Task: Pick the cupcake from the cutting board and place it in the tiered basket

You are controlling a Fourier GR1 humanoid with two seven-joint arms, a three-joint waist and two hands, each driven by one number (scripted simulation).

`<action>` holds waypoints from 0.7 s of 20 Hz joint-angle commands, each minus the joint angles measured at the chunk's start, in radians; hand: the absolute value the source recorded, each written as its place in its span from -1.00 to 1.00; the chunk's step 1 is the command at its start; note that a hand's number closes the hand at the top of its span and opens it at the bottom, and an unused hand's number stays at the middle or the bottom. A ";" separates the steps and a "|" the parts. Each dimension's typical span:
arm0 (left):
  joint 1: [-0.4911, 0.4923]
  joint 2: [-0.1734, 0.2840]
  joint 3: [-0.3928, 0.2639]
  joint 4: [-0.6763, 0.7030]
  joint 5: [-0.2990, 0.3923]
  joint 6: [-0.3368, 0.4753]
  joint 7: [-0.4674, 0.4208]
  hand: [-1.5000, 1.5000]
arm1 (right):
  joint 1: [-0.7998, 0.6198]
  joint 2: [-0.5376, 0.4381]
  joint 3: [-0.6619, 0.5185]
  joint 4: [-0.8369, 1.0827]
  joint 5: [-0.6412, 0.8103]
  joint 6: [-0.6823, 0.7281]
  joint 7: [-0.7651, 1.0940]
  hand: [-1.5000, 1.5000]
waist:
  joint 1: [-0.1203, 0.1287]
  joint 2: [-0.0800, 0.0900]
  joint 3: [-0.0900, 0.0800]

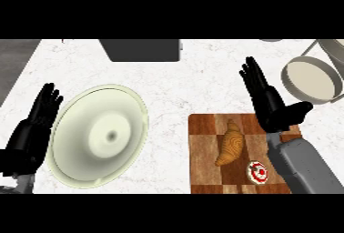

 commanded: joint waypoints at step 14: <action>0.229 -0.115 -0.052 0.178 -0.024 0.119 0.048 0.00 | 0.504 0.024 -0.412 -0.321 0.150 -0.818 -0.044 -1.00 | -0.157 -0.034 -0.015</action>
